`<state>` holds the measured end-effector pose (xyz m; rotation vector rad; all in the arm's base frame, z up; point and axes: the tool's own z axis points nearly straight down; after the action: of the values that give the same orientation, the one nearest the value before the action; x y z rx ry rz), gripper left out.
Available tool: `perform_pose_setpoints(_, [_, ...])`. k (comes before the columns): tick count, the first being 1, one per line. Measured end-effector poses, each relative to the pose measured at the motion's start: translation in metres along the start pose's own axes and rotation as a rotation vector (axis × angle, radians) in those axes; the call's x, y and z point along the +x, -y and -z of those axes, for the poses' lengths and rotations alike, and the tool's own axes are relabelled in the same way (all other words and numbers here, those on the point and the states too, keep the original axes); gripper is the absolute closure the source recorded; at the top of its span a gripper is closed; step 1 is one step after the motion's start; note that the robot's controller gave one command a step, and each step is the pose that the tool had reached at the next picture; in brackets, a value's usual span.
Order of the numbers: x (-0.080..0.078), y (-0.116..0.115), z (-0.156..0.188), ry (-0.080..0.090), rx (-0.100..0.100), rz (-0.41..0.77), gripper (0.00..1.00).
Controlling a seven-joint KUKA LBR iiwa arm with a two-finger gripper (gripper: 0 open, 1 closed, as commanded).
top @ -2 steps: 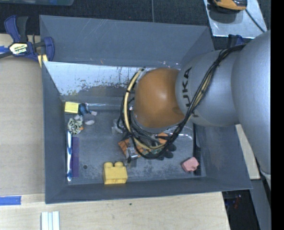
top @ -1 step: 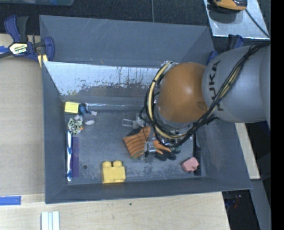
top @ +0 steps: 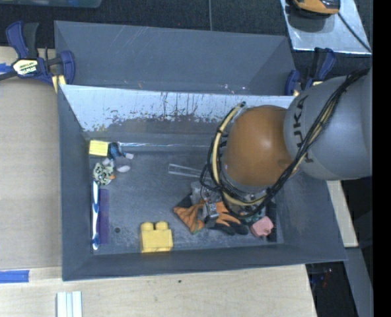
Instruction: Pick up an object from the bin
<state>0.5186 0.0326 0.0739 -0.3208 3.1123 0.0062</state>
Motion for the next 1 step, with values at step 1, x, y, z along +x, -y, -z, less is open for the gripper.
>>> perform_pose_setpoints(1, [0.0,0.0,0.0,0.0,0.0,0.0,1.0])
